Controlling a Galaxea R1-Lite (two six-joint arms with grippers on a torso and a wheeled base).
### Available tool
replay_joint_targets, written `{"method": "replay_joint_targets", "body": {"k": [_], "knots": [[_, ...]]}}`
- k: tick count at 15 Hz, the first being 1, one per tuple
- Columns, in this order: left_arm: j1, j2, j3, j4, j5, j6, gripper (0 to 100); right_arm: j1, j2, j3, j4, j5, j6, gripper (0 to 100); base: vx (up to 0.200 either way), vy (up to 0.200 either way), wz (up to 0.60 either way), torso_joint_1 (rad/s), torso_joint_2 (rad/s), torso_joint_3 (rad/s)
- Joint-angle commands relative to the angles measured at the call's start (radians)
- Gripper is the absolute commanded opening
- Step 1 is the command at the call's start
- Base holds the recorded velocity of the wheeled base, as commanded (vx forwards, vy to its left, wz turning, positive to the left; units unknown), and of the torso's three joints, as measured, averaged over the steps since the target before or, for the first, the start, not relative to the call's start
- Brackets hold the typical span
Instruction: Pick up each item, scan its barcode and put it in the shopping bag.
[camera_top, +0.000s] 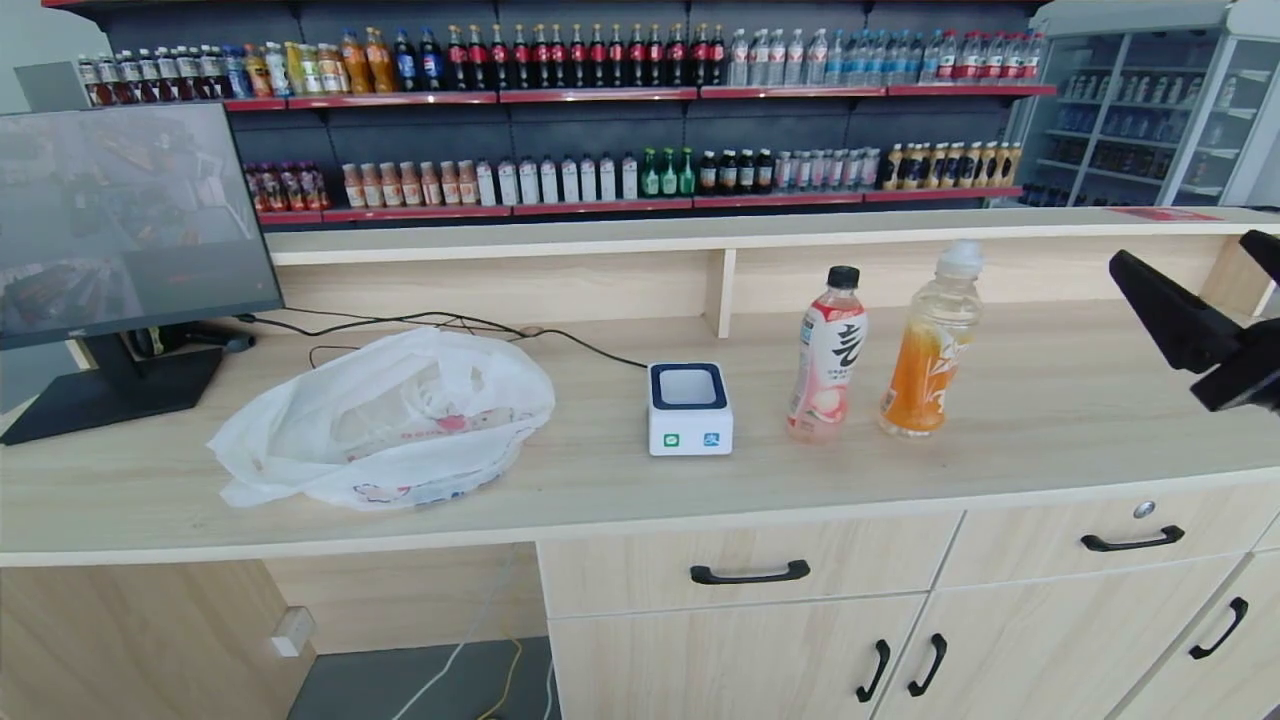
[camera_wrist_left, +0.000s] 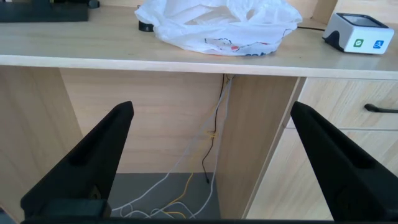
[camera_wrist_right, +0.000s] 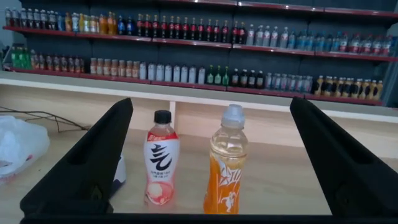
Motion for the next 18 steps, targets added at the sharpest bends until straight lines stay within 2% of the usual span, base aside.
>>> {"method": "replay_joint_targets", "body": {"k": [1,7,14,16,18], "knots": [[0.0,0.0,0.0,0.0,0.0,0.0,100,0.098,0.282,-0.071,-0.193,-0.003,0.0,100,0.0,0.0,0.0,0.0,0.0,0.0],[0.0,0.0,0.0,0.0,0.0,0.0,100,0.167,0.342,-0.1,-0.193,-0.004,0.002,100,0.0,0.0,0.0,0.0,0.0,0.0],[0.0,0.0,0.0,0.0,0.0,0.0,100,0.17,0.448,-0.145,-0.193,-0.018,0.006,100,0.0,0.0,0.0,0.0,0.0,0.0],[0.0,0.0,0.0,0.0,0.0,0.0,100,0.178,0.466,-0.089,-0.193,-0.016,0.017,100,0.0,0.0,0.0,0.0,0.0,0.0],[0.0,0.0,0.0,0.0,0.0,0.0,100,0.187,0.5,-0.099,-0.193,-0.018,0.052,100,0.0,0.0,0.0,0.0,0.0,0.0]]}}
